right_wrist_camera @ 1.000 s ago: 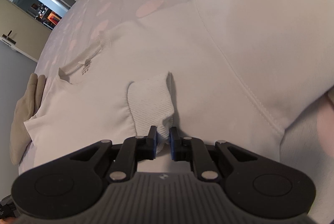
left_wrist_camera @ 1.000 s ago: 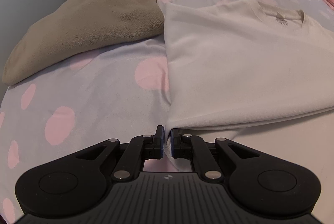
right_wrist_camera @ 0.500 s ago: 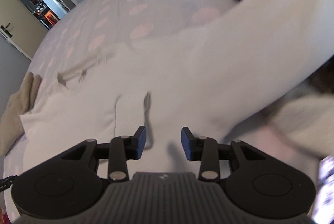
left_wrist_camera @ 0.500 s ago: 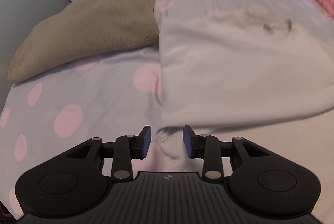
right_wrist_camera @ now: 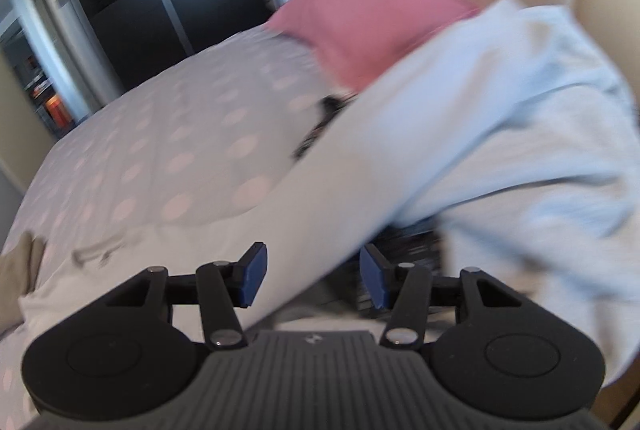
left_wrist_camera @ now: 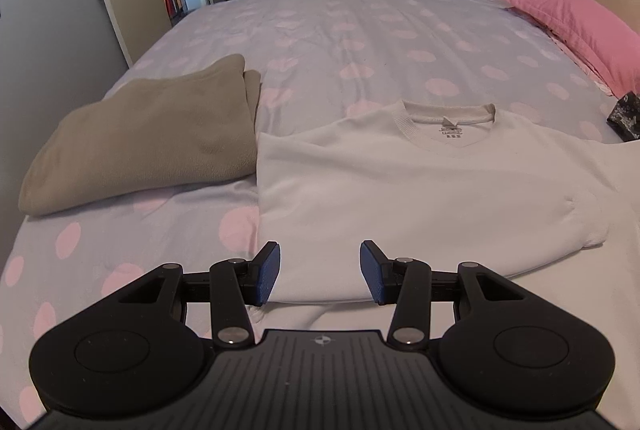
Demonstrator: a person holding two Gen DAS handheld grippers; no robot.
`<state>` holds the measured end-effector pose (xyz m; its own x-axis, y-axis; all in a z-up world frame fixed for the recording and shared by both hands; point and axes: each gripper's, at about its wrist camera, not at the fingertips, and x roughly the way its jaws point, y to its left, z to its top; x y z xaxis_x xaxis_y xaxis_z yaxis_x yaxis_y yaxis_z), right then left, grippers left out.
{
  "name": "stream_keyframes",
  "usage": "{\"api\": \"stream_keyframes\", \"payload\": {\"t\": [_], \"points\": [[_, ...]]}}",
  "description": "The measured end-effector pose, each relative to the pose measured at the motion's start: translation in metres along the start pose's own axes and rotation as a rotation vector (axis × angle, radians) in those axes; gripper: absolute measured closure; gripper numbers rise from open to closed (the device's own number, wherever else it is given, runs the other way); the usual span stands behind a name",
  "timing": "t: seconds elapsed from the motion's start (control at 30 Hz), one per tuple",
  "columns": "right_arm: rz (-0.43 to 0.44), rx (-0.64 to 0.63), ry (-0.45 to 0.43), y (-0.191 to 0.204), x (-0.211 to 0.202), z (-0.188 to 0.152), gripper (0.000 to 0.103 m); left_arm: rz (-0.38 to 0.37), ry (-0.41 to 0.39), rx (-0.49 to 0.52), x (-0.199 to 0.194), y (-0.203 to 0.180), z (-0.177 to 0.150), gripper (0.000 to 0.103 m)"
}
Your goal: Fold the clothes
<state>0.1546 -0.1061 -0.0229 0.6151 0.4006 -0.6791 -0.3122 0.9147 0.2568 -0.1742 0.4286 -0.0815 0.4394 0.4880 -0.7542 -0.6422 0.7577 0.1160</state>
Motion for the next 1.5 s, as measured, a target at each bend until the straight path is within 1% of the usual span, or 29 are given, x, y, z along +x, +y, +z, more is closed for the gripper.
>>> {"api": "stream_keyframes", "payload": {"t": [0.2, 0.33, 0.43, 0.5, 0.63, 0.7, 0.73, 0.9, 0.93, 0.97, 1.0, 1.03, 1.13, 1.2, 1.3, 1.4, 1.5], "points": [[-0.069, 0.078, -0.107, -0.058, -0.031, 0.029, 0.048, 0.029, 0.034, -0.003, 0.012, -0.008, 0.001, 0.061], [-0.117, 0.151, -0.175, -0.092, -0.042, 0.049, 0.048, 0.018, 0.034, 0.014, 0.014, -0.015, 0.000, 0.061], [-0.118, 0.217, -0.208, -0.109, -0.037, 0.062, 0.048, 0.022, 0.039, 0.041, 0.018, -0.022, 0.000, 0.061], [-0.126, 0.225, -0.221, -0.113, -0.029, 0.070, 0.048, 0.031, 0.047, 0.054, 0.021, -0.024, -0.001, 0.061], [-0.171, 0.243, -0.225, -0.120, -0.006, 0.080, 0.049, 0.047, 0.064, 0.055, 0.029, -0.026, -0.002, 0.061], [-0.177, 0.267, -0.225, -0.126, 0.005, 0.082, 0.052, 0.056, 0.073, 0.058, 0.033, -0.025, -0.004, 0.061], [-0.176, 0.270, -0.224, -0.128, 0.010, 0.083, 0.055, 0.060, 0.079, 0.063, 0.035, -0.026, -0.004, 0.061], [-0.179, 0.237, -0.247, -0.125, 0.027, 0.094, 0.061, 0.067, 0.103, 0.091, 0.043, -0.031, -0.007, 0.061], [-0.181, 0.237, -0.242, -0.124, 0.030, 0.097, 0.066, 0.067, 0.106, 0.095, 0.045, -0.032, -0.008, 0.061], [-0.179, 0.239, -0.237, -0.124, 0.033, 0.099, 0.073, 0.067, 0.109, 0.098, 0.046, -0.033, -0.008, 0.061], [-0.175, 0.240, -0.236, -0.122, 0.034, 0.101, 0.079, 0.066, 0.111, 0.099, 0.047, -0.033, -0.007, 0.061], [-0.167, 0.231, -0.244, -0.118, 0.032, 0.102, 0.094, 0.066, 0.114, 0.101, 0.048, -0.034, -0.007, 0.061], [-0.128, 0.180, -0.290, -0.097, 0.019, 0.103, 0.094, 0.056, 0.111, 0.091, 0.047, -0.033, -0.006, 0.061], [-0.095, 0.122, -0.311, -0.074, 0.007, 0.102, 0.094, 0.047, 0.108, 0.087, 0.046, -0.034, -0.005, 0.061], [-0.019, 0.047, -0.336, -0.034, -0.012, 0.096, 0.094, 0.038, 0.104, 0.094, 0.044, -0.036, -0.005, 0.061], [0.065, -0.026, -0.341, 0.011, -0.026, 0.085, 0.094, 0.024, 0.094, 0.094, 0.039, -0.037, -0.005, 0.061], [0.162, -0.095, -0.340, 0.058, -0.037, 0.067, 0.094, 0.014, 0.076, 0.082, 0.031, -0.034, -0.003, 0.061]]}}
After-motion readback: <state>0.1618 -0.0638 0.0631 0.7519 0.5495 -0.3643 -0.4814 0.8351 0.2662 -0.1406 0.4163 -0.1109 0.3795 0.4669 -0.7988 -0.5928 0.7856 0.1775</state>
